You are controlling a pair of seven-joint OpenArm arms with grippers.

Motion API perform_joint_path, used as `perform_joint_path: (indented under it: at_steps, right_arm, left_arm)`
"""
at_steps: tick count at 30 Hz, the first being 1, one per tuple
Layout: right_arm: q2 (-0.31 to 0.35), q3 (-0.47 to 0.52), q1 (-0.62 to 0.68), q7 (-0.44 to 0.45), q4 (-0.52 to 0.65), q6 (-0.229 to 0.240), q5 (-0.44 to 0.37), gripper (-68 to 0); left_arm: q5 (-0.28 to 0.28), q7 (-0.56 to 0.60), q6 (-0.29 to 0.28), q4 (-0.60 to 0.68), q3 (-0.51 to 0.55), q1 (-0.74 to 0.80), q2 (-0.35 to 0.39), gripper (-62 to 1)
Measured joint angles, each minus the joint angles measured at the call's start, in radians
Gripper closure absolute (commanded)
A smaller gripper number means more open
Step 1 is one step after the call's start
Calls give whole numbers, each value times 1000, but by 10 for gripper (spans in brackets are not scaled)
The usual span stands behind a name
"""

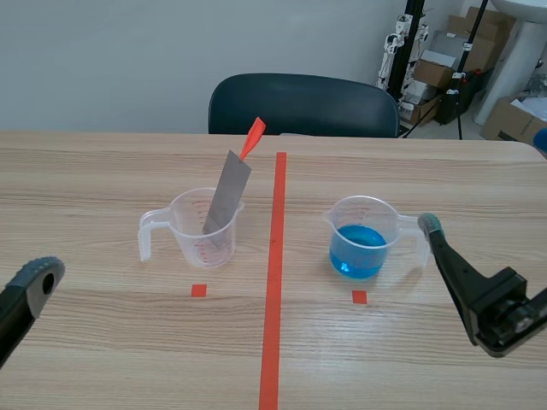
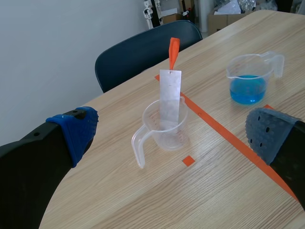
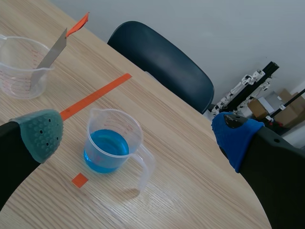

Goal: Do the redox reaction experiment. return to the home posture

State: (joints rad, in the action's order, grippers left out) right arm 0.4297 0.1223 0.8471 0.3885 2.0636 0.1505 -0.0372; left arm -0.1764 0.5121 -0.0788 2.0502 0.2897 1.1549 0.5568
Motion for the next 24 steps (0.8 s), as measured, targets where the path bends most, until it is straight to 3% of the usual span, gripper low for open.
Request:
perform_joint_path:
  at_steps: [6,9,18,24]
  right_arm:
    - [0,0,-1,0,0,7,1,-679]
    - [2,0,0,1,0,39,14,-679]
    - [48,-29,1,1,0,36,14,-679]
    - [50,-29,2,4,0,37,14,-679]
  left_arm:
    - [1,0,0,0,0,-1,0,-623]
    - [39,-1,-1,0,0,-6,1,-623]
    - [37,-5,-29,0,0,-8,85,-623]
    - [37,-4,-29,0,0,-8,92,-623]
